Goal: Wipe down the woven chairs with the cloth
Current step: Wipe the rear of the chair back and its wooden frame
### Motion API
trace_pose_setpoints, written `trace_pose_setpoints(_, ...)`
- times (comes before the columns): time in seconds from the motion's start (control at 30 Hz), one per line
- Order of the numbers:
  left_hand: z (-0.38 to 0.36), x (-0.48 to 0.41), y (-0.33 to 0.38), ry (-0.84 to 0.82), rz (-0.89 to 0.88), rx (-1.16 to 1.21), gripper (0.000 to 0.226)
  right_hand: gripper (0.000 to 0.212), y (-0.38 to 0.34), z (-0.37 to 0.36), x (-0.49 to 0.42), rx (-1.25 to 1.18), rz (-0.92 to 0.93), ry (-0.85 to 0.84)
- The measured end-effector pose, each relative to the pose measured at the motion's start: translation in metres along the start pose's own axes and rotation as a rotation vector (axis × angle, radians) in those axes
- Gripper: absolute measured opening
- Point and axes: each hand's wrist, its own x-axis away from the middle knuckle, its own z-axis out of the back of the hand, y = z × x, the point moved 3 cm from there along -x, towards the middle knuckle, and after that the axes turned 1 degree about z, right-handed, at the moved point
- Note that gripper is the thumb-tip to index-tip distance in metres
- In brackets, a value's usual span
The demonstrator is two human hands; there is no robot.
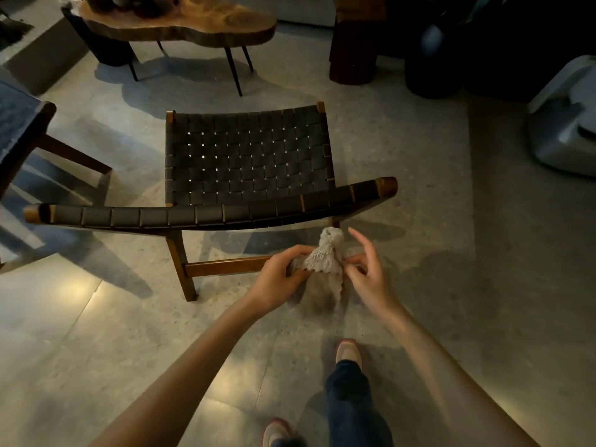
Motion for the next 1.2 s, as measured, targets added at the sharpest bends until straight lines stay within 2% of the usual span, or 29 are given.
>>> trace_pose_setpoints(0.13, -0.019, -0.042, -0.057, -0.009, -0.062, -0.031, 0.031, 0.053, 0.053, -0.001, -0.056, 0.171, -0.011, -0.089)
trace_pose_setpoints(0.23, -0.034, -0.077, -0.103, 0.02, -0.082, -0.003, 0.032, 0.052, 0.095, -0.01, -0.102, 0.205, -0.05, -0.115)
trace_pose_setpoints(0.33, -0.049, -0.113, -0.149, 0.072, -0.11, 0.0, 0.03, 0.039, 0.134, -0.021, -0.143, 0.239, -0.02, -0.124)
trace_pose_setpoints(0.43, -0.059, -0.145, -0.193, 0.17, -0.146, -0.027, 0.025, 0.03, 0.162, -0.026, -0.173, 0.233, 0.084, -0.039)
trace_pose_setpoints(0.57, -0.066, -0.176, -0.228, 0.373, -0.193, -0.089, 0.03, 0.026, 0.189, -0.027, -0.196, 0.122, 0.24, 0.072)
trace_pose_setpoints(0.7, -0.071, -0.199, -0.243, 0.451, -0.241, -0.037, 0.026, 0.022, 0.208, -0.023, -0.21, 0.111, 0.349, 0.269)
trace_pose_setpoints(0.8, -0.073, -0.21, -0.243, 0.477, -0.287, -0.049, 0.026, 0.02, 0.212, -0.023, -0.214, 0.076, 0.338, 0.387)
trace_pose_setpoints(0.9, -0.079, -0.213, -0.238, 0.435, -0.346, -0.075, 0.024, 0.012, 0.21, -0.029, -0.213, -0.184, 0.186, 0.262)
trace_pose_setpoints(0.97, -0.082, -0.211, -0.231, 0.364, -0.407, -0.138, 0.026, 0.032, 0.205, -0.032, -0.208, -0.249, 0.115, 0.144)
trace_pose_setpoints(1.0, -0.084, -0.207, -0.228, 0.322, -0.436, -0.162, 0.029, 0.04, 0.204, -0.033, -0.205, -0.247, 0.101, 0.105)
trace_pose_setpoints(1.03, -0.083, -0.203, -0.224, 0.276, -0.455, -0.163, 0.031, 0.038, 0.201, -0.032, -0.2, -0.232, 0.101, 0.083)
trace_pose_setpoints(1.1, -0.078, -0.194, -0.219, 0.156, -0.437, -0.138, 0.034, 0.021, 0.199, -0.025, -0.19, -0.176, 0.115, 0.073)
trace_pose_setpoints(1.17, -0.07, -0.191, -0.218, 0.087, -0.396, -0.163, 0.032, 0.019, 0.199, -0.014, -0.185, -0.084, 0.111, 0.12)
trace_pose_setpoints(1.2, -0.064, -0.189, -0.217, 0.114, -0.4, -0.194, 0.03, 0.019, 0.197, -0.007, -0.182, 0.011, 0.133, 0.184)
